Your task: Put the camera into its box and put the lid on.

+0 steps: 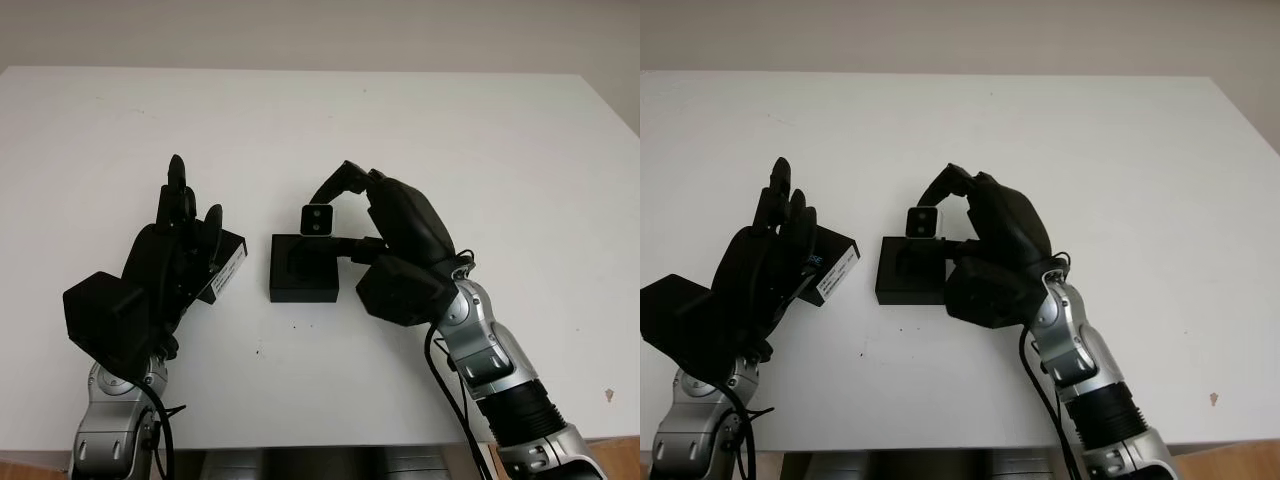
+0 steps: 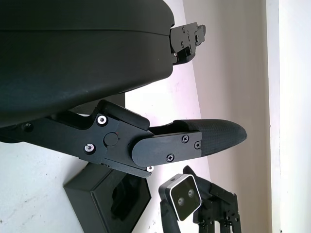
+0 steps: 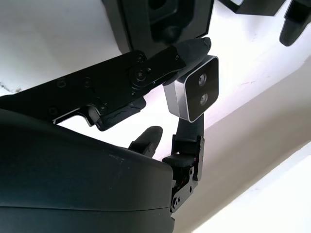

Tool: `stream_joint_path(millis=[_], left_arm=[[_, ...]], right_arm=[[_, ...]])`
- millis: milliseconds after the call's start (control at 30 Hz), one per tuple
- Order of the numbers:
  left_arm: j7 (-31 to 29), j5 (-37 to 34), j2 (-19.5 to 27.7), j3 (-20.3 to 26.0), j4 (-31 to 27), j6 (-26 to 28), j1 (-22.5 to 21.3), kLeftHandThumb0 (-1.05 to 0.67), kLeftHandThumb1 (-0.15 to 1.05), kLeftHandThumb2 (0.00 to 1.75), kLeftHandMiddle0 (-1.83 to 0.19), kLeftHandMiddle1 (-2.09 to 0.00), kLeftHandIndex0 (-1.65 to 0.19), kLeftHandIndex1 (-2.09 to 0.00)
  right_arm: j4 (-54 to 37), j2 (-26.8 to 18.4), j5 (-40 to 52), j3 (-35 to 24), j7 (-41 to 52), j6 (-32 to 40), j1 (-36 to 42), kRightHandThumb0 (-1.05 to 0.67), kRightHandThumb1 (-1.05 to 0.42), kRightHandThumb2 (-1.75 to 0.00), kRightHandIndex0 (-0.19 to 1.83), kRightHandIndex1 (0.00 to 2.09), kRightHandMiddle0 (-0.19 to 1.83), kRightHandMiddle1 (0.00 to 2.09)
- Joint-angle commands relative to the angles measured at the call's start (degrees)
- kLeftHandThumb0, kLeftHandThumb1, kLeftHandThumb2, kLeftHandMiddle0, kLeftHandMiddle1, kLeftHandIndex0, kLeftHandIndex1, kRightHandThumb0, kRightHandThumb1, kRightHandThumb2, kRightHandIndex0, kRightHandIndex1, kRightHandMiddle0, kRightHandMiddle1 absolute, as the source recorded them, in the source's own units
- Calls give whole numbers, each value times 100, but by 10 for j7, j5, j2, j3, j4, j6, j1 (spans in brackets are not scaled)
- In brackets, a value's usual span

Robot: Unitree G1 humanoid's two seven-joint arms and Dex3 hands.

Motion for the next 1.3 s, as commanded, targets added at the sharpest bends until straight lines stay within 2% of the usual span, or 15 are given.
stream_joint_path(millis=[0, 533, 800, 1267], left_arm=[[-1, 0, 5, 2, -7, 0, 3, -75, 105, 55, 19, 0, 19, 0], [-1, -1, 2, 0, -10, 1, 3, -74, 105, 55, 19, 0, 19, 0], [-2, -2, 4, 2, -11, 5, 6, -74, 105, 55, 19, 0, 19, 0], [-3, -2, 4, 2, -9, 1, 5, -75, 105, 55, 19, 0, 19, 0]], right_arm=[[-3, 5, 15, -8, 8, 7, -8, -44, -94, -5, 34, 44, 44, 146], [-10, 25, 107, -19, 76, 43, 11, -45, -96, -5, 36, 28, 41, 152], [16, 32, 145, -18, 96, 6, 31, -48, -97, -6, 35, 23, 41, 156], [35, 36, 124, 0, 78, -33, 57, -50, -100, -6, 34, 18, 37, 158]])
